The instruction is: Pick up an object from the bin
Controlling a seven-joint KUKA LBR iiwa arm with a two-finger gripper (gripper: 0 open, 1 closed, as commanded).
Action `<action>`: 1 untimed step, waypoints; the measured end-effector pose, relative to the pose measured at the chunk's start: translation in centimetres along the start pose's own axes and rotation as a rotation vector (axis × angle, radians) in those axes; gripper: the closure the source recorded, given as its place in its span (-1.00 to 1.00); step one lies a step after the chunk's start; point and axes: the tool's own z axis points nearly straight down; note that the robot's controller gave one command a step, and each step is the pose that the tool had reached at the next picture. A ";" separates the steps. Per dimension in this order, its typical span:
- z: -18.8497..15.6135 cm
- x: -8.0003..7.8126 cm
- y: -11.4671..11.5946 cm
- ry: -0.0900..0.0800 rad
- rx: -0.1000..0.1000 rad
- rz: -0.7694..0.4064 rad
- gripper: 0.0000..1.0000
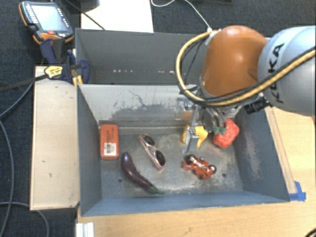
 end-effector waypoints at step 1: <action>-0.5 -0.1 -0.1 -0.009 -0.001 0.004 -1.00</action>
Offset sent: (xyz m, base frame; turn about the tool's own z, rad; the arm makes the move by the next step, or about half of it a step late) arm -0.0307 -0.0844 -0.1649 0.3379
